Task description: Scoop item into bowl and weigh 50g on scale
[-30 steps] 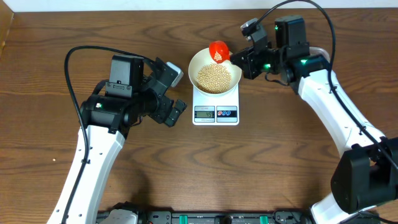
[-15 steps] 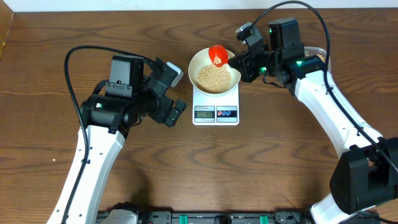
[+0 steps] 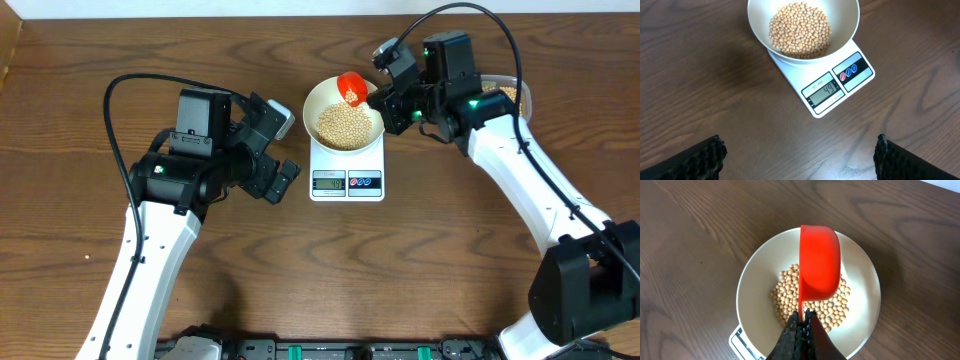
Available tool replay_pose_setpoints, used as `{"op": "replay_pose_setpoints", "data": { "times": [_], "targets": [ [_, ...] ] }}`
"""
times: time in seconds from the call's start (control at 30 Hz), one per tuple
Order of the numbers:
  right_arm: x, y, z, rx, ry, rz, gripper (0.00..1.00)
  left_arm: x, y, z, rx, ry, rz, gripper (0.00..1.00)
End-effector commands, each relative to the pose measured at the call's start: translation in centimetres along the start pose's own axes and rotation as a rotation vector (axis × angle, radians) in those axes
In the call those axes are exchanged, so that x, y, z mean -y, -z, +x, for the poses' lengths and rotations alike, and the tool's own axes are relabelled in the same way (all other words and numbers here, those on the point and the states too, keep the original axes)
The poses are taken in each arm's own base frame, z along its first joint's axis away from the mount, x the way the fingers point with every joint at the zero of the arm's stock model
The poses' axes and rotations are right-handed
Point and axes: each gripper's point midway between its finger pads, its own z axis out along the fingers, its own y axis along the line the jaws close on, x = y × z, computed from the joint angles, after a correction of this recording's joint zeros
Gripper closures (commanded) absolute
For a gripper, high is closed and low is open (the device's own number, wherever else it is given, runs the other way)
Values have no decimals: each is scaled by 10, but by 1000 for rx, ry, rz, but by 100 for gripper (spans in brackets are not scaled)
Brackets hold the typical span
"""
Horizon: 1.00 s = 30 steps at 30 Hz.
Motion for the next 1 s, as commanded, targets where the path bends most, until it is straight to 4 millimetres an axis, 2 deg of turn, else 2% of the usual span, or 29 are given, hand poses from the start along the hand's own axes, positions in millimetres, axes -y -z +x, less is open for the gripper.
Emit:
{"op": "replay_pose_setpoints", "data": {
  "times": [0.0,0.53,0.97],
  "targets": [
    [0,1,-9,14,30,10,99,-1,3,-4,10,-19,-9,4],
    [-5,2,-10,22,-4,-34,99,-1,3,-4,10,-19,-9,4],
    [3,2,-9,17,13,9,99,-1,3,-4,10,-19,-9,4]
  ]
}}
